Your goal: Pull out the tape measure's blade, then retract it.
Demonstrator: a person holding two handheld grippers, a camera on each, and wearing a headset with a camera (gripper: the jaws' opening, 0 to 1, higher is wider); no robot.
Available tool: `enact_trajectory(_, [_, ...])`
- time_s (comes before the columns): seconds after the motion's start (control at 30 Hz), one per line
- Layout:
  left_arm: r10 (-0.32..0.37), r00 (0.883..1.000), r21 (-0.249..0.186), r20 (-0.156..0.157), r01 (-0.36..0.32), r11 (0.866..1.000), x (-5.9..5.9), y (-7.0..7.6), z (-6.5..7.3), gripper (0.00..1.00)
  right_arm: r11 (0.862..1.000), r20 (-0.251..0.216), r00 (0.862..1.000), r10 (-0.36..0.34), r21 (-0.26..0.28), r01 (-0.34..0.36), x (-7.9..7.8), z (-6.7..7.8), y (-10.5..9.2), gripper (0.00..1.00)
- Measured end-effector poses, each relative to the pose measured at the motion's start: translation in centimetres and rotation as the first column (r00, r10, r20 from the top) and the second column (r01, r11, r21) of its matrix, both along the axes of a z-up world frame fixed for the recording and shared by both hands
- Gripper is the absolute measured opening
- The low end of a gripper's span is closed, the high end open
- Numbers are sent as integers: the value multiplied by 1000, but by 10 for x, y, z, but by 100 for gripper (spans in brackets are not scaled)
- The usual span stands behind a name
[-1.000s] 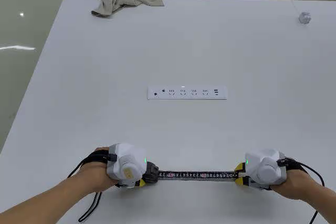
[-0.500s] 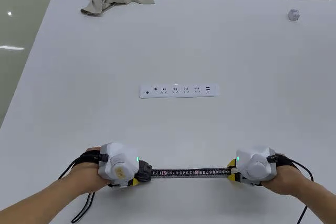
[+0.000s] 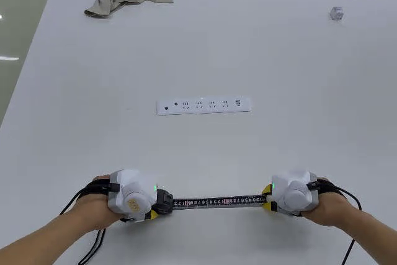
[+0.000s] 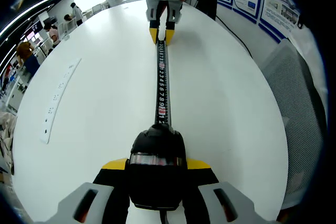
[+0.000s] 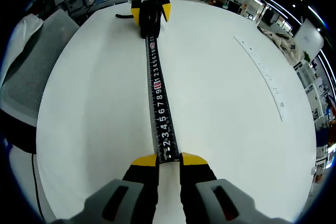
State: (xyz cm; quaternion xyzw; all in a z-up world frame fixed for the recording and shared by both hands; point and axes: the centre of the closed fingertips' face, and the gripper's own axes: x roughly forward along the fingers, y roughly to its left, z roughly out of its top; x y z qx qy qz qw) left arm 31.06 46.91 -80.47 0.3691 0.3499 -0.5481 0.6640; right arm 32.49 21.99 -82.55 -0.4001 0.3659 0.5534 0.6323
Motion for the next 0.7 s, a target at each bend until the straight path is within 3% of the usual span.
enact_trajectory(0.7, [-1,1000,10,0,1,1000,1,1,-1,37,1000,-3,1000,-9,-7,9,1,0,0,16])
